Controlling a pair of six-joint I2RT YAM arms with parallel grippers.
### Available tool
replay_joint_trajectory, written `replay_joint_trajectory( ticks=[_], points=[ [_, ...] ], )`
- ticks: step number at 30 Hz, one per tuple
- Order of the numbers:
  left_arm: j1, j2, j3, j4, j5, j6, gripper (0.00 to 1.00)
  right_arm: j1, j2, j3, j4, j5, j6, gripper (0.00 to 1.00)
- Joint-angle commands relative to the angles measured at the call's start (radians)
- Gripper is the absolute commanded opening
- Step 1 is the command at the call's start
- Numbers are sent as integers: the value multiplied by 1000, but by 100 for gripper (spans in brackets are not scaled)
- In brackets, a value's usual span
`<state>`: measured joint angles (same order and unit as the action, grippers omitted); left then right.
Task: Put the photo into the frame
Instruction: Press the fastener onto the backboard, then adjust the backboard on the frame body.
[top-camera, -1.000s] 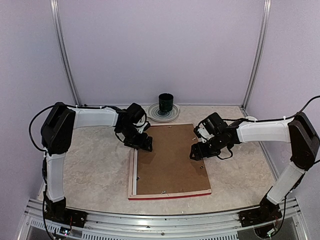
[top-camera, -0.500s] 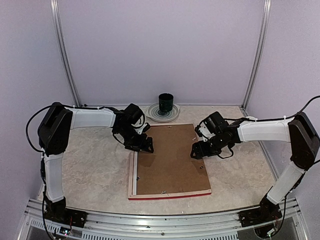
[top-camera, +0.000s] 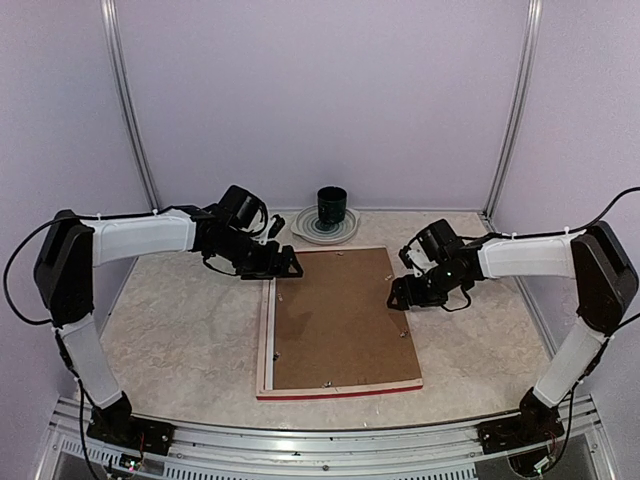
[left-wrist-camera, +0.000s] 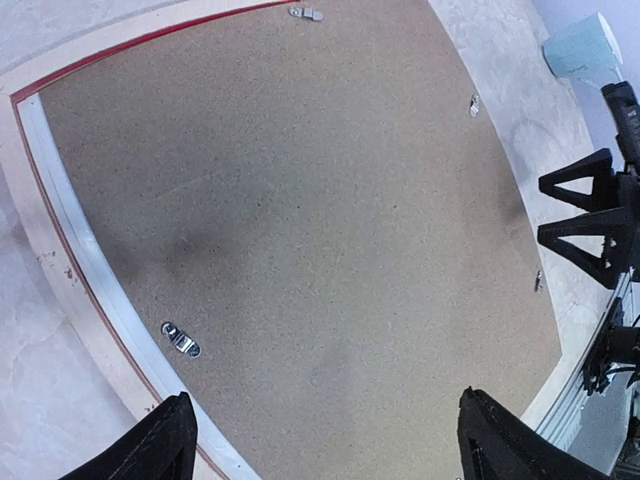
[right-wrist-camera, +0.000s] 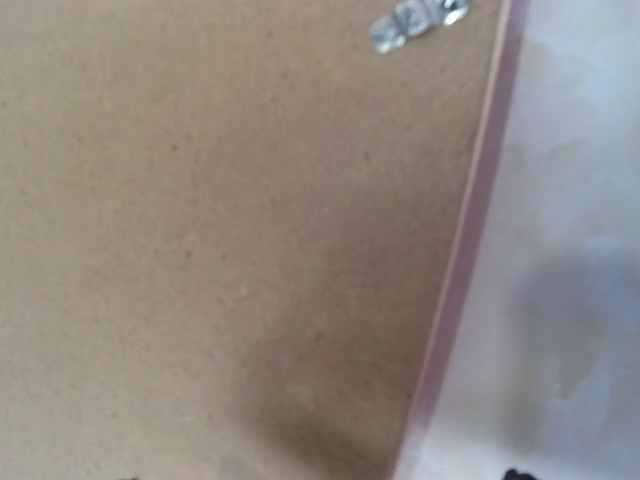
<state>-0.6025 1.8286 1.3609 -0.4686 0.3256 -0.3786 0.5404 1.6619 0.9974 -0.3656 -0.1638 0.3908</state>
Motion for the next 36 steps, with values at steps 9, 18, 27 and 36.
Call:
replay_joint_trajectory(
  ticks=[9,18,27,36],
  points=[
    [35,-194,-303,244,-136,-145,96,-3,56,15,72,-111,19,77],
    [41,-219,-437,382,-128,-211,97,-2,74,31,92,-171,45,76],
    [41,-174,-465,446,-83,-223,97,10,88,45,107,-201,63,76],
    [41,-145,-467,461,-71,-232,97,23,111,53,100,-187,68,76]
  ],
)
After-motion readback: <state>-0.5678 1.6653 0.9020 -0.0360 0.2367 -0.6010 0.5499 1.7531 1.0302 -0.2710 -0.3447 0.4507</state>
